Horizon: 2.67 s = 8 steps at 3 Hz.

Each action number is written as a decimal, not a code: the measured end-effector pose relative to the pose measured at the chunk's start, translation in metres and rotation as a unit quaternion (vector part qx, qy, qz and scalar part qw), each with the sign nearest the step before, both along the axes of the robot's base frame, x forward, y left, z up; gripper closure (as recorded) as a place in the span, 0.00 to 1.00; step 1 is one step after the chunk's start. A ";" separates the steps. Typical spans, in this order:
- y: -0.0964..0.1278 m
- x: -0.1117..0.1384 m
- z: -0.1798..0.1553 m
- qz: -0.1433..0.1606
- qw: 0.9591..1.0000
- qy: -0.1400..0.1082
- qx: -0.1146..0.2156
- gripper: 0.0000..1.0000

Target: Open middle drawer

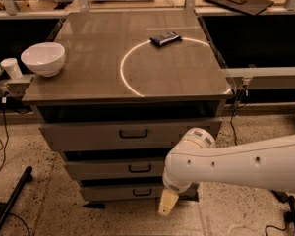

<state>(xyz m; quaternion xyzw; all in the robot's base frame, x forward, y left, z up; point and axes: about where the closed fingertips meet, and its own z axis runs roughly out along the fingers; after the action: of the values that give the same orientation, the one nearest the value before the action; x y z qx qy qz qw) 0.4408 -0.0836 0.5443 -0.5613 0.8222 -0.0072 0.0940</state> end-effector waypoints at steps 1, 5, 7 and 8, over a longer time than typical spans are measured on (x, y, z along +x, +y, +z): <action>-0.002 -0.001 -0.001 -0.001 1.000 -0.005 0.004 0.00; 0.047 0.030 -0.048 0.018 0.999 -0.021 0.028 0.00; 0.056 0.040 -0.055 0.005 0.998 -0.056 0.015 0.00; 0.064 0.045 -0.058 0.014 0.998 -0.057 0.016 0.00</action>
Offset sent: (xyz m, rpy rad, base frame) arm 0.0121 0.0151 -0.0337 0.0630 -0.0021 -0.0047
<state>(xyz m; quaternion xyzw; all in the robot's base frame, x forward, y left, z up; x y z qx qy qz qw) 0.4859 -0.0196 0.4859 -0.5695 0.8079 -0.0246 0.1495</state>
